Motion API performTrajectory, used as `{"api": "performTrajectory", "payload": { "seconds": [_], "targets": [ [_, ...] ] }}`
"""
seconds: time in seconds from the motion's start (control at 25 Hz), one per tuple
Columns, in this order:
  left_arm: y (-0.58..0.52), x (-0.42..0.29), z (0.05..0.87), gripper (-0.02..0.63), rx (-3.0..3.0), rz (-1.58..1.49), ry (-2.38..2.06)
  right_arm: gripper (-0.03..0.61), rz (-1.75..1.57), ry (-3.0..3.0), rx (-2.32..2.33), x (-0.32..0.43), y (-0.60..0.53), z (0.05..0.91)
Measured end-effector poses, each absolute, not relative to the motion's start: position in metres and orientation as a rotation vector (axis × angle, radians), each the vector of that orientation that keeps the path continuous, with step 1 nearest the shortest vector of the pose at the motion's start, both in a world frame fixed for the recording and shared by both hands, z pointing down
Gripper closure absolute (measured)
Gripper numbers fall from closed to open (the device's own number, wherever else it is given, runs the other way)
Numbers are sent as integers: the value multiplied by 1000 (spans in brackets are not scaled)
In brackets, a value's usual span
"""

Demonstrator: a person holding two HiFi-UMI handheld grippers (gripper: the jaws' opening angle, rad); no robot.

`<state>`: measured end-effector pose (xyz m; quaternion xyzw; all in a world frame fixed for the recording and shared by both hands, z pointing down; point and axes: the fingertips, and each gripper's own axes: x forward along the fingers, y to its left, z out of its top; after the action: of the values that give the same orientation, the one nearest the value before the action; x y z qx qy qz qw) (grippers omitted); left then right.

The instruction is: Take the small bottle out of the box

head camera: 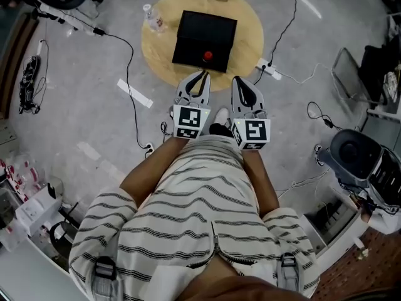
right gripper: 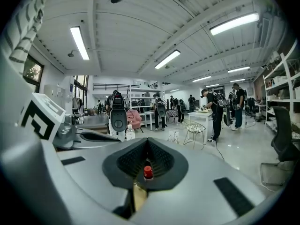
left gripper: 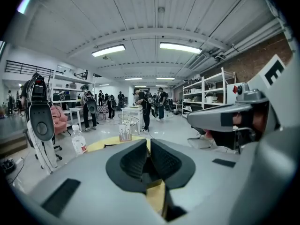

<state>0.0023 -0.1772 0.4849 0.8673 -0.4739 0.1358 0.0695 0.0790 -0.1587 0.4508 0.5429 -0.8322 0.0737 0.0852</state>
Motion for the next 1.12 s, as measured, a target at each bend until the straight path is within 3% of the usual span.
{"api": "performTrajectory", "payload": {
  "seconds": [0.44, 1.12],
  "targets": [
    [-197, 14, 532, 583, 2514, 544, -1424, 560, 287, -2502, 1560, 91, -167, 472],
    [-235, 14, 603, 474, 2335, 666, -1447, 560, 338, -2495, 1491, 100, -177, 491]
  ]
}}
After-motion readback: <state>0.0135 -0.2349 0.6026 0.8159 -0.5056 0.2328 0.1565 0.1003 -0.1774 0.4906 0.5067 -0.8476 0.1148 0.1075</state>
